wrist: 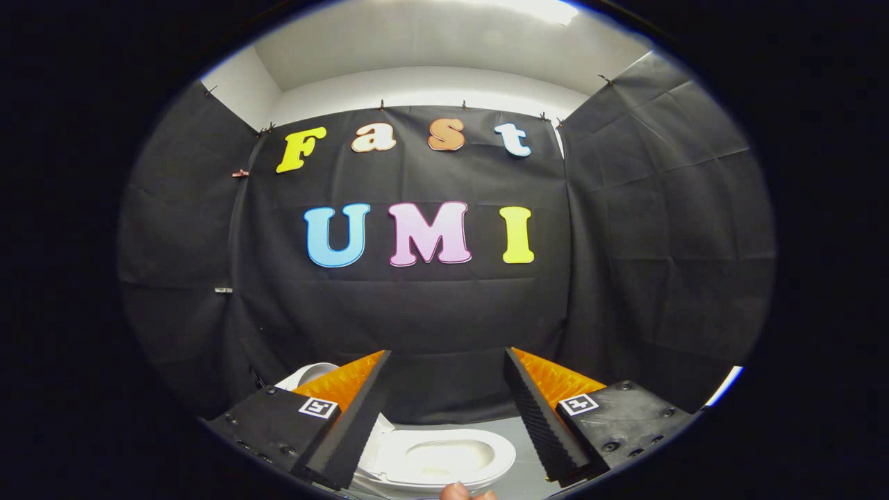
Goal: Open the toilet lid.
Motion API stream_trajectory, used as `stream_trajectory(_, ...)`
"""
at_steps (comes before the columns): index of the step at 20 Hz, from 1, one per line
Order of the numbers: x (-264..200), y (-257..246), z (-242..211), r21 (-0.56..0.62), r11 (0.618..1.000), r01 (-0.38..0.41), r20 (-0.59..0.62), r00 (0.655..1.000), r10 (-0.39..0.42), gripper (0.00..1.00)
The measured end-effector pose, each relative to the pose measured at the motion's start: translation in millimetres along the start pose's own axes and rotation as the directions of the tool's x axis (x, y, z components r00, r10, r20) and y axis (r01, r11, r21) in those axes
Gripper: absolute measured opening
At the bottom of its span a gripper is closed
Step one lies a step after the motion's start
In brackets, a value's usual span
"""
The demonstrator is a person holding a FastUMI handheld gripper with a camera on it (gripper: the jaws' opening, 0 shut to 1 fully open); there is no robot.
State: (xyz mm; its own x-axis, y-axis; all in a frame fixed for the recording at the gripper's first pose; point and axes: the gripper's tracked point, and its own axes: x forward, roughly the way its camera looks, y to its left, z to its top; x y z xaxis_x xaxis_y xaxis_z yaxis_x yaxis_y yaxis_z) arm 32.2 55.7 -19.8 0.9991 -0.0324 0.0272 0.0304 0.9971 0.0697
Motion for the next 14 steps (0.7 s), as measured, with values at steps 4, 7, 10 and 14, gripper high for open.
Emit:
stream_trajectory(4,-0.3,0.1,-1.8,0.000,1.000,0.001,-0.004,1.000,-0.001,0.99)
stream_trajectory(7,-0.4,-0.3,-1.6,0.001,1.000,0.001,-0.003,1.000,-0.001,0.99)
stream_trajectory(10,0.1,-0.8,-1.1,-0.001,1.000,0.002,-0.001,1.000,-0.002,0.99)
stream_trajectory(14,0.4,-2.2,-0.7,0.000,1.000,0.006,0.001,1.000,-0.006,0.99)
